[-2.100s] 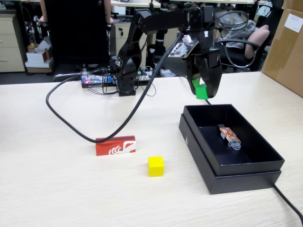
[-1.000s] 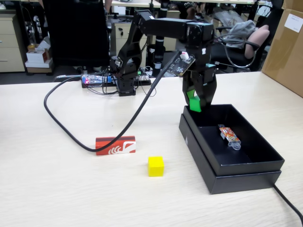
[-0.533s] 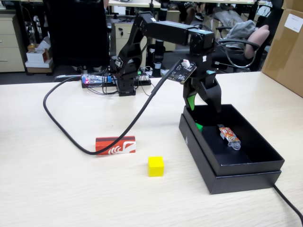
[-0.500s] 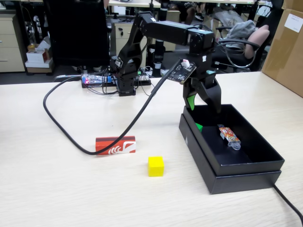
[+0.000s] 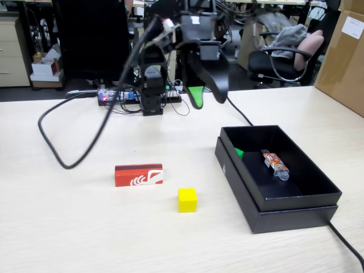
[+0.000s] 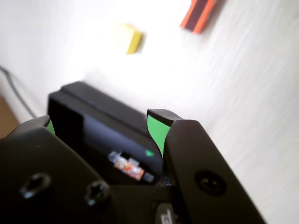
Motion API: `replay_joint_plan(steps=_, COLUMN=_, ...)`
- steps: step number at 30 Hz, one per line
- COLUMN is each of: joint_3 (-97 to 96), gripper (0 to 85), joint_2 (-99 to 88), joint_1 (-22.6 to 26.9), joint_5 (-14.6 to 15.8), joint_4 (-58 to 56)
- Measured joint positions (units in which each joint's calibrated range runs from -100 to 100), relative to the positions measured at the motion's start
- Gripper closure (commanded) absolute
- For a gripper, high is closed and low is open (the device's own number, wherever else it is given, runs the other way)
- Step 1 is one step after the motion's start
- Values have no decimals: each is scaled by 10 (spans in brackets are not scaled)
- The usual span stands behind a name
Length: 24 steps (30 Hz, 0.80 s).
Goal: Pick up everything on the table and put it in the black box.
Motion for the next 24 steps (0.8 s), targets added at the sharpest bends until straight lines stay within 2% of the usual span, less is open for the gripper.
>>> replay_joint_plan(steps=4, joint_3=-48, gripper=400, joint_2=0, joint_1=-44, joint_5=-25, joint_4=1)
replay_joint_plan(steps=10, joint_3=-203, gripper=402, joint_2=19, joint_1=-97, joint_5=-59, joint_4=44)
replay_joint_plan(steps=17, joint_3=-244, gripper=403, joint_2=89, joint_1=-122, joint_5=-82, joint_4=137)
replay_joint_plan(steps=24, joint_3=-224, gripper=404, joint_2=176, joint_1=-125, joint_5=-84, joint_4=161)
